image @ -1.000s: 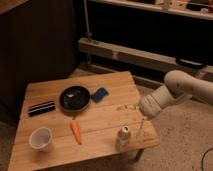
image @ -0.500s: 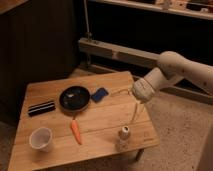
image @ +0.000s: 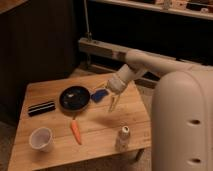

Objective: Place the eraser in the ceramic cup

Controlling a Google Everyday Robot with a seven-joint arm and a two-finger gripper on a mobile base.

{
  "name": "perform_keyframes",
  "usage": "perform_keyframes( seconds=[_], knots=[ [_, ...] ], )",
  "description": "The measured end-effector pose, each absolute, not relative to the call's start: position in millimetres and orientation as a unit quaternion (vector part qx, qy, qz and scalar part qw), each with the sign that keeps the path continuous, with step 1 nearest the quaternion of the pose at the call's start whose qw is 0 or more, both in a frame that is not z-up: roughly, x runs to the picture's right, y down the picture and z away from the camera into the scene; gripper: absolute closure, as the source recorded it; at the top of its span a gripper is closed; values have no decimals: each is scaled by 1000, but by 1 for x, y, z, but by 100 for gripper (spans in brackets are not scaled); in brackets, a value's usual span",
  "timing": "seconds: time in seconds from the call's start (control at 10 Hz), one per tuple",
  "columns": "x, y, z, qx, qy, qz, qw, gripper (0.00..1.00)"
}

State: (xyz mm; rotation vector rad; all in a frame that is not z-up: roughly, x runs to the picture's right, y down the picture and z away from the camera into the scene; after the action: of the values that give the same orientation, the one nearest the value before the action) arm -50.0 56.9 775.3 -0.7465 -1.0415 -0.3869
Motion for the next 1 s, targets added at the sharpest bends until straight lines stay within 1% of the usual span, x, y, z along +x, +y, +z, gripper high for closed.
perform_keyframes(
  seconds=[0.1, 0.3, 0.6, 0.7, 0.9, 1.0],
  knots=[
    [-55, 58, 809, -361, -448, -162, 801, 20],
    [-61, 58, 839, -373, -414, -147, 817, 20],
    [-59, 58, 845, -375, -404, -142, 822, 20],
    [-57, 57, 843, -365, -411, -141, 824, 20],
    [-38, 61, 840, -330, -417, -123, 838, 20],
    [-14, 69, 835, -290, -406, -104, 861, 20]
  ],
)
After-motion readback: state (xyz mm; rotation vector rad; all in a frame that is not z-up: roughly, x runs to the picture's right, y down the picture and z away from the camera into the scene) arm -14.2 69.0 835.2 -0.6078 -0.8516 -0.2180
